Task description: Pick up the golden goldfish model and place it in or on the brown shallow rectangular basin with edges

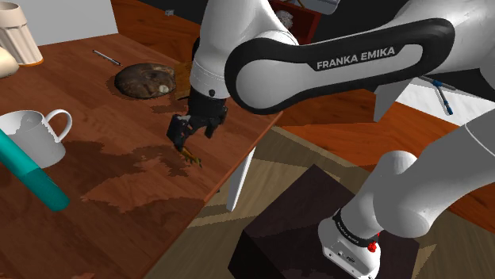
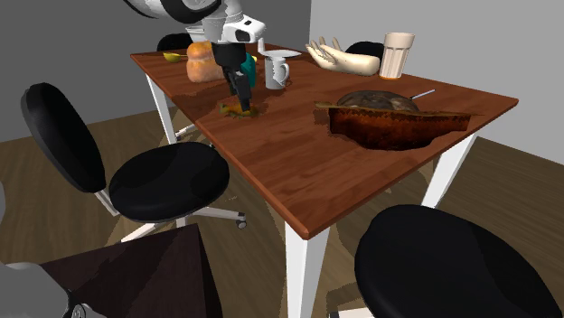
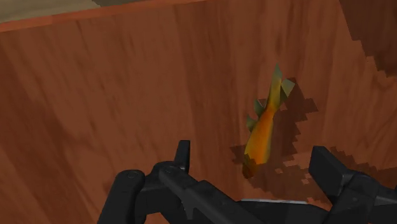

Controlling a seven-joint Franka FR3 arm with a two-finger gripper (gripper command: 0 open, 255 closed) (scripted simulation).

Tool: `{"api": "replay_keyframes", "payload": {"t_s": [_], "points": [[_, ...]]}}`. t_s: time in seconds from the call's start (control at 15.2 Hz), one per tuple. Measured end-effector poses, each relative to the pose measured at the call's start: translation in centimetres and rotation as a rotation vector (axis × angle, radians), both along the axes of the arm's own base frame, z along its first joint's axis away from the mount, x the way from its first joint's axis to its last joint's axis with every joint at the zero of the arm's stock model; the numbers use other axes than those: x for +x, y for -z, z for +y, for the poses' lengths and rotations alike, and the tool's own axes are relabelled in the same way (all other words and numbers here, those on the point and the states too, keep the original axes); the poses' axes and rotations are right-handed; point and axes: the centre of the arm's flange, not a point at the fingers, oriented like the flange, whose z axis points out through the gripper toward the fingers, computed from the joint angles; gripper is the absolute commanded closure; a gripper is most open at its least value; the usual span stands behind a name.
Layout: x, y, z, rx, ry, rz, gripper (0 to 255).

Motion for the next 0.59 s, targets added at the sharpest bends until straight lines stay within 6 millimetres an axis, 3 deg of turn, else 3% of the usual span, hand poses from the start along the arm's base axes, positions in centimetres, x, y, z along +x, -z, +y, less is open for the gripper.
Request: {"api": "replay_keyframes", "payload": {"t_s": [0.59], "points": [[0.6, 3.8, 1.9, 0.008, -0.008, -0.003, 0]]}}
